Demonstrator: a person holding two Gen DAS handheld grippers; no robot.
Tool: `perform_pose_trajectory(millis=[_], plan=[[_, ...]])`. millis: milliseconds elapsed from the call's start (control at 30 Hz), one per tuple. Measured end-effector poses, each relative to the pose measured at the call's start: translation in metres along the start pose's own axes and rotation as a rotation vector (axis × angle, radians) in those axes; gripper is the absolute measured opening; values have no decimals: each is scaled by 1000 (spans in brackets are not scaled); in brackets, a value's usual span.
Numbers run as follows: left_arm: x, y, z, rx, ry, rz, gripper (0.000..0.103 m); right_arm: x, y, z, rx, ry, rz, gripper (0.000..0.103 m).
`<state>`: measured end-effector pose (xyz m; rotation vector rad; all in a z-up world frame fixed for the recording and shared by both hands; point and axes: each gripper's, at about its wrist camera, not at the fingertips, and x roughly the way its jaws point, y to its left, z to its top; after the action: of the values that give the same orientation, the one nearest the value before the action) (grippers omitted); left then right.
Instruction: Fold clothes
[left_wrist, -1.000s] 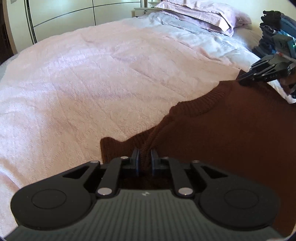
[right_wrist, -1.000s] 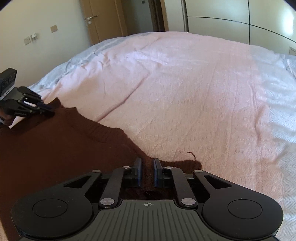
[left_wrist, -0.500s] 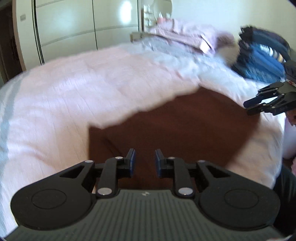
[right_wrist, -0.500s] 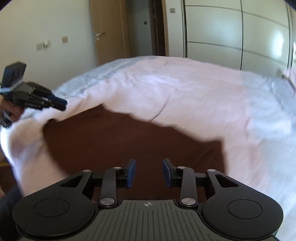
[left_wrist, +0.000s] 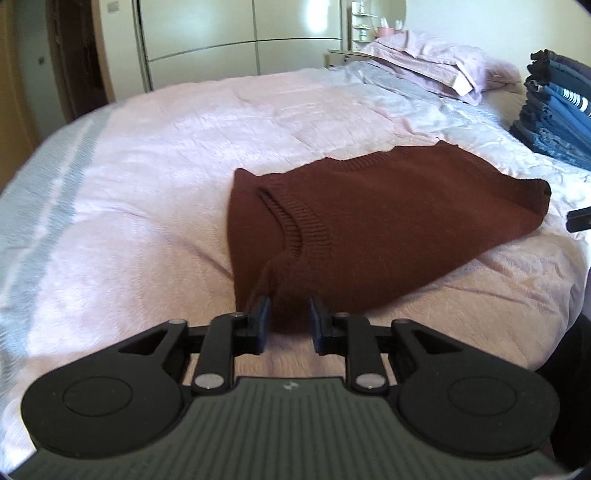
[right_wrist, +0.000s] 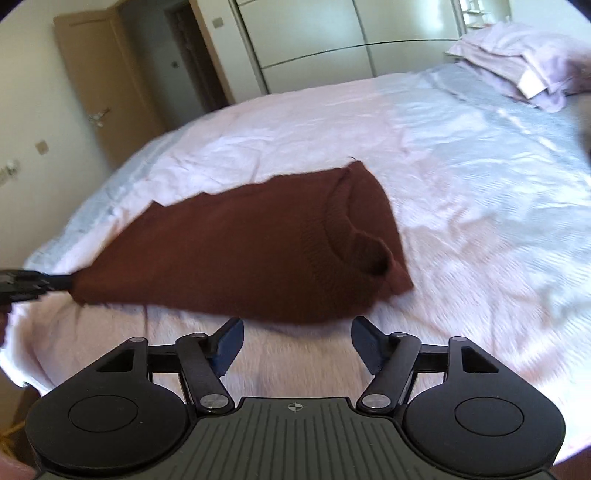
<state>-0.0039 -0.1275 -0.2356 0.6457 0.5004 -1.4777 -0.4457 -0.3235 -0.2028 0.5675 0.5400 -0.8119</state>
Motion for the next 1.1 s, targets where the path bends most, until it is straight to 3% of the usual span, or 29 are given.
perform_pose_trajectory(millis=[200,333,533,833,933,1100], plan=[[-13,-32,-11,3,6,82,39,-13,32,-4,-91,28,-95,69],[-15,-49,-18,-5,12,101,42,-12,56,-6,-141,48,-137,70],[-16,-60,-28,-17,25,83,44,-6,68,-12,-146,72,-122,70],[-12,-49,-36,-27,39,90,46,-3,77,-12,-167,71,-118,70],[-10,-45,-38,36,40,101,48,-1,79,-11,-175,69,-119,70],[-14,-26,-40,242,11,146,58,1,109,-8,-268,8,-81,70]])
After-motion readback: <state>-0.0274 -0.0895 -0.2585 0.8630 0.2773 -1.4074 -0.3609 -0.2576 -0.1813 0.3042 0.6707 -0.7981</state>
